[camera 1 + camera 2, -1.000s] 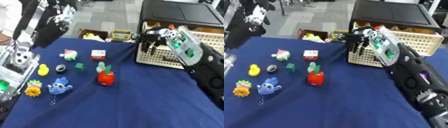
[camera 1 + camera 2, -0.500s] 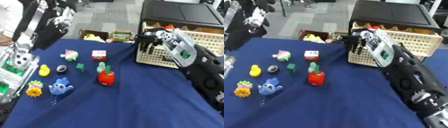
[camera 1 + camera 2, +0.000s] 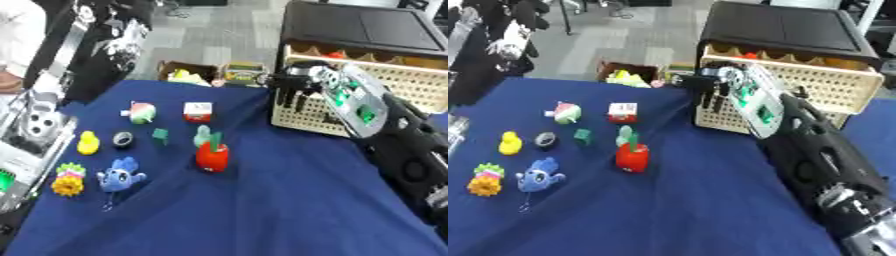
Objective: Pick up objects from table and place into drawer.
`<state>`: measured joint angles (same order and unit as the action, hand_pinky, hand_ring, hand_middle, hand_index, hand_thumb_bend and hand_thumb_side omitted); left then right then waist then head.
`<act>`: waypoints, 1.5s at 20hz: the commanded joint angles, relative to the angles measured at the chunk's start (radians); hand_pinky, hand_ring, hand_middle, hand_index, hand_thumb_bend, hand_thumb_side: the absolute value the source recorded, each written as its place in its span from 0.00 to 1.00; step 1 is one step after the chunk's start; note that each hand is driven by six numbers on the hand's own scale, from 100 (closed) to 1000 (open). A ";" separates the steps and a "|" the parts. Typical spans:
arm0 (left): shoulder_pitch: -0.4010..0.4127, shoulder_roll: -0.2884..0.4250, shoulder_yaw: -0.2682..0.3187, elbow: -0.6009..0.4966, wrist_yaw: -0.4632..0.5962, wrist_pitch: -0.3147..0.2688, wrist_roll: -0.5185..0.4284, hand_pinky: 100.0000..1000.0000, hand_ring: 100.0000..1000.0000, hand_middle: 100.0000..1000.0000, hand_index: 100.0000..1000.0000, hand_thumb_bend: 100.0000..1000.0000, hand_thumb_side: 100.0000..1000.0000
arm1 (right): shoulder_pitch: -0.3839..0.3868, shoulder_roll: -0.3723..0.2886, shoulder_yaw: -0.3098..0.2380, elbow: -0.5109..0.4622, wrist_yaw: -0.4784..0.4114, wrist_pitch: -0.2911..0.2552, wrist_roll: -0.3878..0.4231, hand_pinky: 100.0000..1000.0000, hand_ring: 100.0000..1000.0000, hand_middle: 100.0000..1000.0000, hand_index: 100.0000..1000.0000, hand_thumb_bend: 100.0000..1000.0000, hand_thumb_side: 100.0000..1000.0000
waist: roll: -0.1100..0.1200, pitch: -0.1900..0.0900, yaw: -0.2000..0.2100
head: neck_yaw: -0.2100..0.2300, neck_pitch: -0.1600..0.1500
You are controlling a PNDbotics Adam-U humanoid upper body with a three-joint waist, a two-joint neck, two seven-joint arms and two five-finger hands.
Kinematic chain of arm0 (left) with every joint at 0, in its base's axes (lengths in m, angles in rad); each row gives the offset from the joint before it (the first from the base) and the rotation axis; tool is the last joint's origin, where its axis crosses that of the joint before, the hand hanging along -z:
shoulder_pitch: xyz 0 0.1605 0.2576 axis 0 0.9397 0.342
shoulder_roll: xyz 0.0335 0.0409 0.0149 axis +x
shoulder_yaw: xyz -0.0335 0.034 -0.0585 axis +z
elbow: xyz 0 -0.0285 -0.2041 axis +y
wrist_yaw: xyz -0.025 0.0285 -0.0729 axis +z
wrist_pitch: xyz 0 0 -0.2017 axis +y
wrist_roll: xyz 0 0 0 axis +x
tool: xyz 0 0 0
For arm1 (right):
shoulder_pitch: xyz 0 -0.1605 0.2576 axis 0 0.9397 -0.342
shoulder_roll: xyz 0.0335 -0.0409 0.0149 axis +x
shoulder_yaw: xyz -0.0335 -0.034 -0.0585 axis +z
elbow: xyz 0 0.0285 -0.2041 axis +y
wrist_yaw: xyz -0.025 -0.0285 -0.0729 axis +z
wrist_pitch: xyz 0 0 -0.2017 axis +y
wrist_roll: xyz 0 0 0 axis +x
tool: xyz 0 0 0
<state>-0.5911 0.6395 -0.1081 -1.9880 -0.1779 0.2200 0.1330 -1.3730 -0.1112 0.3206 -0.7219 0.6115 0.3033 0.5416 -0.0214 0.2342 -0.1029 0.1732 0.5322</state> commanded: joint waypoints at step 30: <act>0.001 0.008 0.006 -0.012 -0.008 -0.002 -0.009 0.40 0.64 0.65 0.87 0.00 0.74 | -0.027 0.001 -0.015 -0.060 0.094 0.044 -0.086 0.47 0.66 0.77 0.86 0.00 1.00 | 0.003 -0.017 0.003 | 0.004 -0.015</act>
<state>-0.5810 0.6393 -0.1081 -1.9880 -0.1812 0.2197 0.1250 -1.3727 -0.0980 0.3113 -0.7769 0.7090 0.3491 0.4518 -0.0225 0.2357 -0.1019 0.1749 0.5255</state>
